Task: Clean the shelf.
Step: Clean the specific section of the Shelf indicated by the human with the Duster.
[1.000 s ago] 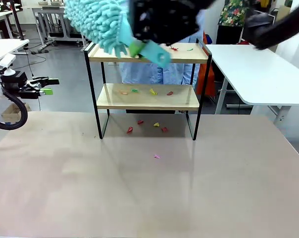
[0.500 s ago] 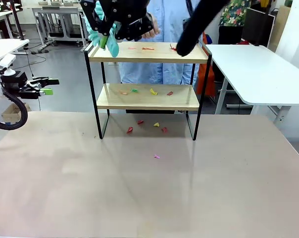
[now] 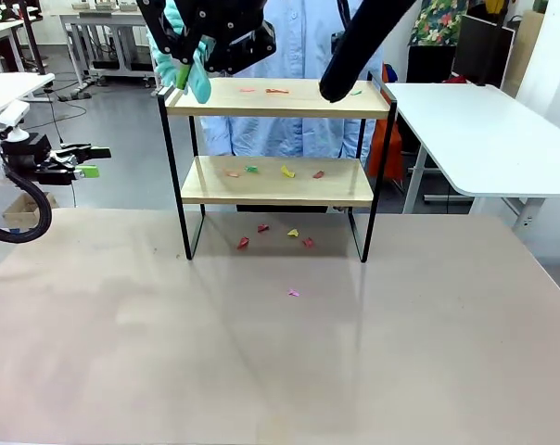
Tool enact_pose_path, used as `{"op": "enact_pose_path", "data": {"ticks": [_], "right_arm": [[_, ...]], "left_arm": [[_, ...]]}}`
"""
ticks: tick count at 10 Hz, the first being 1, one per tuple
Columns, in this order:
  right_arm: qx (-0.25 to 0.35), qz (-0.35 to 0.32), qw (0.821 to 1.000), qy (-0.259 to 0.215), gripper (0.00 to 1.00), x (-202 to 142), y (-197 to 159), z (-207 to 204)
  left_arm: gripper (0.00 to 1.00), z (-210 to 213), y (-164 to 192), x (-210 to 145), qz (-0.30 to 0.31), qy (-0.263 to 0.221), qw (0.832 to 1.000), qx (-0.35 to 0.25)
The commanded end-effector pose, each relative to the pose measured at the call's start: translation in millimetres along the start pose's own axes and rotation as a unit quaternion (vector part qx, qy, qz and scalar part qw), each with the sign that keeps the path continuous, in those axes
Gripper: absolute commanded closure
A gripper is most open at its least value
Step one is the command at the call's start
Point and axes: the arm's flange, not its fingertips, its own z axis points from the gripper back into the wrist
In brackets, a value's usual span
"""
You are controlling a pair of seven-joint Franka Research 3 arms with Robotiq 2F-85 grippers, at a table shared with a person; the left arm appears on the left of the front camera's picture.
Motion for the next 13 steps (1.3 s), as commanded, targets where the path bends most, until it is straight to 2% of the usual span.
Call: {"op": "enact_pose_path", "data": {"ticks": [1,3,6,10,13], "right_arm": [[-0.007,-0.019,1.0,-0.009,0.87,21.3,6.2,-18.3],[-0.032,-0.05,0.998,-0.017,0.87,43.9,15.1,-37.8],[-0.067,-0.057,0.996,-0.016,0.87,61.1,25.9,-73.3],[-0.082,-0.068,0.994,0.016,0.87,80.7,36.2,-101.4],[-0.092,-0.095,0.991,0.037,0.87,86.8,23.8,-110.2]], "left_arm": [[0.0,0.2,-0.4,3.8,-0.003,0.002,1.0,0.001],[0.0,0.2,-0.4,3.8,-0.003,0.002,1.0,0.001],[0.0,0.2,-0.4,3.8,-0.003,0.002,1.0,0.001],[0.0,0.2,-0.4,3.8,-0.003,0.002,1.0,0.001],[0.0,0.2,-0.4,3.8,-0.003,0.002,1.0,0.001]]}}
